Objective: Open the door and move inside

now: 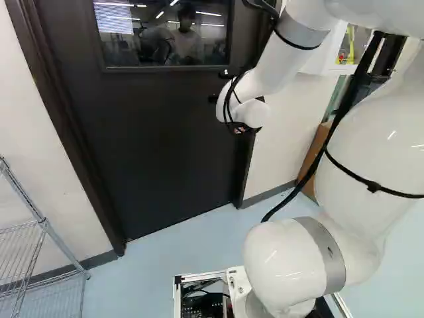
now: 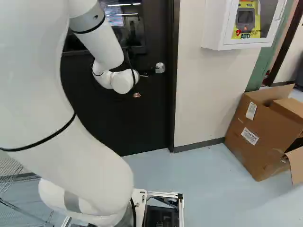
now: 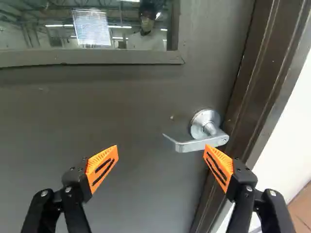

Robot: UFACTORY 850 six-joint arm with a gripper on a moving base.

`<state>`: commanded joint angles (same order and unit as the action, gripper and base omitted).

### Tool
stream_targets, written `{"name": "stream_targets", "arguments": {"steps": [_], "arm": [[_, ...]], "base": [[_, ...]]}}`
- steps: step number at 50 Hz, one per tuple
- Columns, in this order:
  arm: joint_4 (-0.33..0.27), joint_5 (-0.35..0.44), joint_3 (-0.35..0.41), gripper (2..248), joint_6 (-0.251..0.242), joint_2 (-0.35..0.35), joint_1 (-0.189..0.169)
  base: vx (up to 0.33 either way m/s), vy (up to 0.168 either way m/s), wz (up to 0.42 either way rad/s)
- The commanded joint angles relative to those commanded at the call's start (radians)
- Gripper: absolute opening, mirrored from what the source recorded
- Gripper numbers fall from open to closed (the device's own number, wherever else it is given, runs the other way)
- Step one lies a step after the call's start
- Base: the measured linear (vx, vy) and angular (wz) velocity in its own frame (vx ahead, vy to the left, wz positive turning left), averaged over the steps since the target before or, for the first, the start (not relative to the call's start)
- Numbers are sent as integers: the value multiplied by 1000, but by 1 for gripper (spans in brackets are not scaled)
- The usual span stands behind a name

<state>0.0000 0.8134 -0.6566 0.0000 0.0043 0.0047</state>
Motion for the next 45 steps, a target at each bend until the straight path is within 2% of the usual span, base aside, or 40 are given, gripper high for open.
{"name": "stream_targets", "arguments": {"steps": [29, 45], "arm": [[0, 0, -159, 247, 0, -138, -2], [0, 0, -186, 247, 0, -188, -2]], "base": [[0, 0, 0], [0, 0, 0]]}}
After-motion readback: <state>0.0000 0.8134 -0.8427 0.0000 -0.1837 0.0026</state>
